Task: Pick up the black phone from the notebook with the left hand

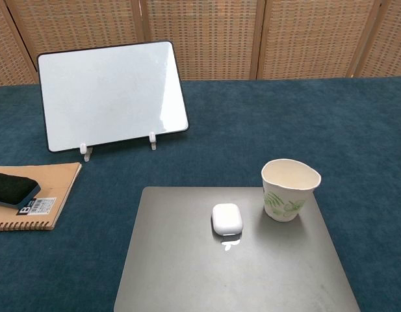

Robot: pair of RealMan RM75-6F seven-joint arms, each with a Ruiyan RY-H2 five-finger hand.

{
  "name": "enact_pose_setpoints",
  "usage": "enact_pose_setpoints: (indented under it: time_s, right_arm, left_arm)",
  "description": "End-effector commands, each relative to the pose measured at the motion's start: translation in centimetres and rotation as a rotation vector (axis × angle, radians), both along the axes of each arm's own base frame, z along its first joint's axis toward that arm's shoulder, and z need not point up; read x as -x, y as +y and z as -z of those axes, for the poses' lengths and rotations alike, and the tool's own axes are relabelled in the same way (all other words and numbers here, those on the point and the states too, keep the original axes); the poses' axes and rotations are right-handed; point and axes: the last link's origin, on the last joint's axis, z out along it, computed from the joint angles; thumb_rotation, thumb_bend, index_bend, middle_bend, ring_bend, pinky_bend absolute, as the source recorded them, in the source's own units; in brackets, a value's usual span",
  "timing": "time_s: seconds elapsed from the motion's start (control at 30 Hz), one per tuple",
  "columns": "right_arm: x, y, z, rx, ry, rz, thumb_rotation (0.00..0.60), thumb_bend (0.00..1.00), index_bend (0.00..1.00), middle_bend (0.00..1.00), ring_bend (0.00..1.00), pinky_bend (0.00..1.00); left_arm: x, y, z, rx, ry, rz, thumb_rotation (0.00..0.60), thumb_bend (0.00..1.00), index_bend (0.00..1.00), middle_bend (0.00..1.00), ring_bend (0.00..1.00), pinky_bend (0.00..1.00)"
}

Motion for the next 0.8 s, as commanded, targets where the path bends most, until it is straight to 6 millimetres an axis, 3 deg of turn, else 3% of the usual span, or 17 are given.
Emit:
enact_pose_setpoints:
  time_s: [0.03, 0.23, 0.4, 0.57, 0.8]
  right_arm:
    - [0.1, -0.1, 0.0, 0.000, -0.002, 0.003, 0.600, 0.00, 0.00, 0.00, 0.00, 0.00]
    - [0.2, -0.2, -0.1, -0.002, -0.006, 0.006, 0.600, 0.00, 0.00, 0.00, 0.00, 0.00]
    - [0.2, -0.3, -0.1, -0.003, -0.015, 0.004, 0.600, 0.00, 0.00, 0.00, 0.00, 0.00]
    - [0.4, -0.5, -0.1, -0.007, -0.018, 0.015, 0.600, 0.00, 0.00, 0.00, 0.00, 0.00]
    - [0.6, -0.7, 0.0, -0.008, -0.017, 0.028, 0.600, 0.00, 0.00, 0.00, 0.00, 0.00]
  left_arm:
    - [0.0, 0.3, 0.2, 0.010, 0.005, -0.003, 0.600, 0.00, 0.00, 0.00, 0.00, 0.00]
    - [0.1, 0.6, 0.3, 0.028, 0.010, -0.002, 0.600, 0.00, 0.00, 0.00, 0.00, 0.00]
    - [-0.2, 0.9, 0.8, 0.159, 0.034, 0.026, 0.600, 0.00, 0.00, 0.00, 0.00, 0.00]
    - [-0.4, 3.3, 1.8, 0.212, 0.107, 0.083, 0.600, 0.00, 0.00, 0.00, 0.00, 0.00]
    - [-0.6, 9.4, 4.7, 0.380, 0.159, 0.167, 0.600, 0.00, 0.06, 0.02, 0.01, 0.08]
